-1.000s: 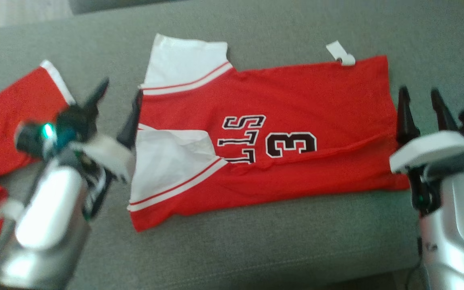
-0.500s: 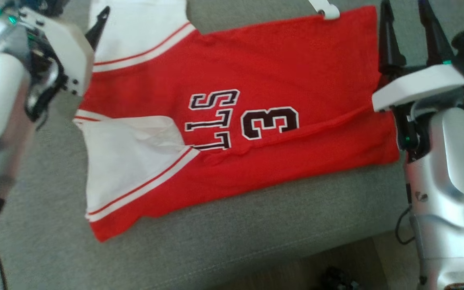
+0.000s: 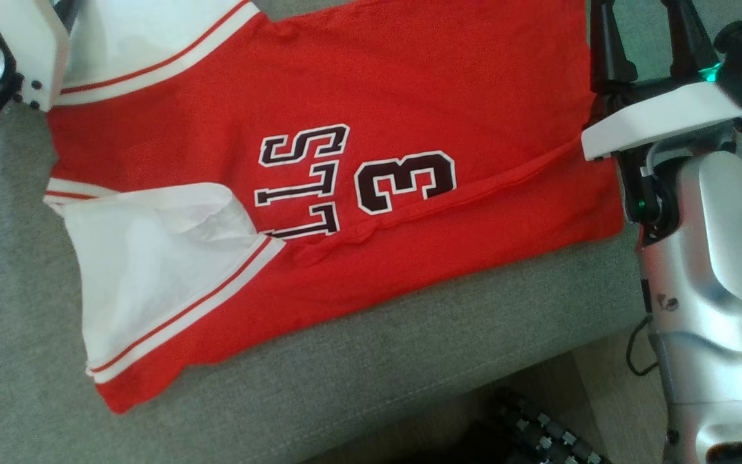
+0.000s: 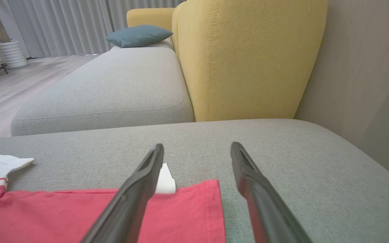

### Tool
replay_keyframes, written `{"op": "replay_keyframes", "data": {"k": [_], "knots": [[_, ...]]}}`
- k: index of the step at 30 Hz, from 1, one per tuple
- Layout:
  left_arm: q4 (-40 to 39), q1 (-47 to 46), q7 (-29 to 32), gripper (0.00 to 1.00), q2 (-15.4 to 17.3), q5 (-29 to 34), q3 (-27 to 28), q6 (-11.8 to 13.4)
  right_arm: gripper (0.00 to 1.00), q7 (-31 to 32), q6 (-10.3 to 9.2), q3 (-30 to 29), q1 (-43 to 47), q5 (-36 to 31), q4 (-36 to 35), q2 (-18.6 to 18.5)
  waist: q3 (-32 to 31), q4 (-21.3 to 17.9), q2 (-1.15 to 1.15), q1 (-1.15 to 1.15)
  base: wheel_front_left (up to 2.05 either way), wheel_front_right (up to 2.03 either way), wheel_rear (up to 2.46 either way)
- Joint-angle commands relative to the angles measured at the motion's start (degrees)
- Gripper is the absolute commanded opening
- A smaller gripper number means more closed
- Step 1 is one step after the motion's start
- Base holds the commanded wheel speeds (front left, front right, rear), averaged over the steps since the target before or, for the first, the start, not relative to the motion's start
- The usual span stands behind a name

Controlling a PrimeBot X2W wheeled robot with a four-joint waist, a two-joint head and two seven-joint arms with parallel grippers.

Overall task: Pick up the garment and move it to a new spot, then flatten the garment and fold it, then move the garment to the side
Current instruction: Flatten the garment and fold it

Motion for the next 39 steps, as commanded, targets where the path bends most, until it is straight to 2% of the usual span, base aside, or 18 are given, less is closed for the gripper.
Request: {"op": "replay_keyframes", "data": {"k": [1, 11, 12, 13, 18, 27, 32, 39], "knots": [[0.13, -3.93, -0.89, 1.00, 2.43, -1.05, 0.52, 0.09, 1.00, -0.50, 0.37, 0.96, -1.42, 0.62, -2.04, -0.12, 0.79, -0.62, 0.00, -0.01, 0.00, 0.00, 0.00], [2.61, -6.33, -1.37, 1.00, 1.83, -6.59, -5.22, 0.09, 1.00, -0.81, 0.37, 0.93, -1.72, 0.69, -1.18, -0.12, 1.76, -1.32, 0.00, -0.01, 0.00, 0.00, 0.00], [2.38, -6.38, -1.03, 0.40, 1.83, -7.66, -6.04, 0.09, 1.00, -0.85, 0.37, 0.86, -1.79, 0.65, -1.05, -0.12, 1.78, -1.32, 0.00, -0.01, 0.00, 0.00, 0.00], [1.94, -6.40, -0.72, 0.00, 1.87, -8.67, -7.00, 0.09, 1.00, -0.89, 0.37, 0.76, -1.86, 0.59, -0.92, -0.12, 1.79, -1.27, 0.00, -0.01, 0.00, 0.00, 0.00], [-0.18, -6.80, -2.48, 0.00, 2.03, -13.81, -9.46, 0.09, 1.00, -0.78, 0.37, -0.60, -2.35, -0.57, 0.13, -0.12, 1.06, -0.02, 0.00, -0.01, 0.00, 0.00, 0.00], [-1.72, -6.40, -14.47, 0.00, -0.89, -17.51, -8.73, 0.09, 1.00, 2.90, 0.37, -4.10, -4.41, -2.55, 5.14, -0.39, -3.06, 5.76, 0.00, -0.01, 0.00, 0.00, 0.00], [-4.43, -5.02, -17.66, 0.00, -2.04, -17.77, -9.85, 0.09, 1.00, 7.93, 0.37, -6.08, -6.35, -3.43, 10.94, -2.85, -4.80, 9.48, 0.00, -0.01, 0.00, 0.00, 0.00], [-8.80, -3.01, -18.90, 0.00, -2.98, -18.91, -10.57, 0.09, 1.00, 12.31, 0.37, -10.26, -10.65, -4.87, 20.85, -7.19, -5.19, 13.11, 0.00, -0.01, 0.00, 0.00, 0.00]]}}
